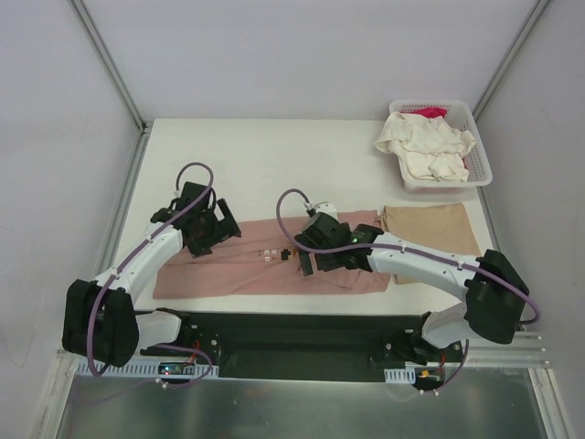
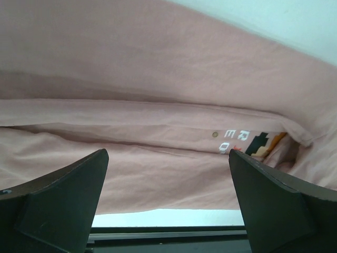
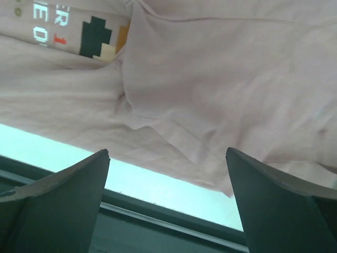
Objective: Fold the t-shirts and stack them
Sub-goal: Rotate the tshirt 90 degrees
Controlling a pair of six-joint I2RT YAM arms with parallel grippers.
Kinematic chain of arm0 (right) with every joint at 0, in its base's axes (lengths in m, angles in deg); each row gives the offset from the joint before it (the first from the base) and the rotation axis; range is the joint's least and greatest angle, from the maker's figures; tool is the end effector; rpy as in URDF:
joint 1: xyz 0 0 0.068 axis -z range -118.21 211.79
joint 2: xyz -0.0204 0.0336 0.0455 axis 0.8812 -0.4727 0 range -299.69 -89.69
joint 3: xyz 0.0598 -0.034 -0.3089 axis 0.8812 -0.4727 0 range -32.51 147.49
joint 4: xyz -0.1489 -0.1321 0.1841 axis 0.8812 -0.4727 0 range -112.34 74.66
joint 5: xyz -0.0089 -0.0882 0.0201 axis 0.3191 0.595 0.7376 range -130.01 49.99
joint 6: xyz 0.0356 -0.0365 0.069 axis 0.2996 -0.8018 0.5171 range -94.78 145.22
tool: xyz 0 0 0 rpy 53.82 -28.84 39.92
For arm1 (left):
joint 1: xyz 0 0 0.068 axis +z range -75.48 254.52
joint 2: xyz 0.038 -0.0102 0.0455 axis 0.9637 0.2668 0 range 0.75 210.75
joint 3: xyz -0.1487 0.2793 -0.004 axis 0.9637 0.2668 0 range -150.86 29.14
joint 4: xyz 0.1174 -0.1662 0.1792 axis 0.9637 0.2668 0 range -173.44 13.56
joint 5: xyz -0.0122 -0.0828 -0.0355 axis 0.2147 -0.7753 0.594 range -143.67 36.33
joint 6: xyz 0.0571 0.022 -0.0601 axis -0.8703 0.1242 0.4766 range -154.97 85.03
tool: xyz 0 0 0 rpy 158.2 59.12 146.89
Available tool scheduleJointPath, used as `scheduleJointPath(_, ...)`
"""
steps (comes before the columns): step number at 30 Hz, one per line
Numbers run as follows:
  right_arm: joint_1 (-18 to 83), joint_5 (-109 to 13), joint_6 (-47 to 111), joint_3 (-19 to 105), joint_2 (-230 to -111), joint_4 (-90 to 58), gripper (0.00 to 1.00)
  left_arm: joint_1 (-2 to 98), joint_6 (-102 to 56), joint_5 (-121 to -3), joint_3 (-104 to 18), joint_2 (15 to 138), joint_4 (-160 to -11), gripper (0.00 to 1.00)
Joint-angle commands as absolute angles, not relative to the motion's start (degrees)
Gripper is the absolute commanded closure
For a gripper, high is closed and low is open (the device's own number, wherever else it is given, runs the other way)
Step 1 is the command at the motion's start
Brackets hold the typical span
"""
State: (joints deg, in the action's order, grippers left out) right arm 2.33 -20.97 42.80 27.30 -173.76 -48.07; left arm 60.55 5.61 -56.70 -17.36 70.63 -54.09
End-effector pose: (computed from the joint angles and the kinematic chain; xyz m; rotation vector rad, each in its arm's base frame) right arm 0.1862 0.2671 0.2485 -0.7736 2.3678 0.1325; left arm 0.2537 -0.0672 0.2382 -0.5646 2.4864 -0.4539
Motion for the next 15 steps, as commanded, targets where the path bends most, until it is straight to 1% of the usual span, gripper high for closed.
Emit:
scheduleJointPath(1, 8.3, -39.3, 46.5, 17.9, -173.5, -35.4, 0.03, 59.1, 4.8, -58.2, -12.8, 72.3, -55.0, 0.01)
scheduleJointPath(2, 9.1, -43.3, 47.6, 16.9, -174.3, -33.7, 0.03, 59.1, 4.8, -58.4, -12.2, 72.6, -55.4, 0.01)
scheduleJointPath(9, 17.0, -47.8, 46.8, 16.9, -180.6, -30.5, 0.03, 59.1, 5.4, -60.3, -10.6, 78.2, -59.0, 0.00)
scheduleJointPath(15, 26.5, -55.6, 42.3, 23.6, -188.4, -31.6, 0.03, 56.9, 8.5, -63.1, -9.0, 79.7, -60.7, 0.01)
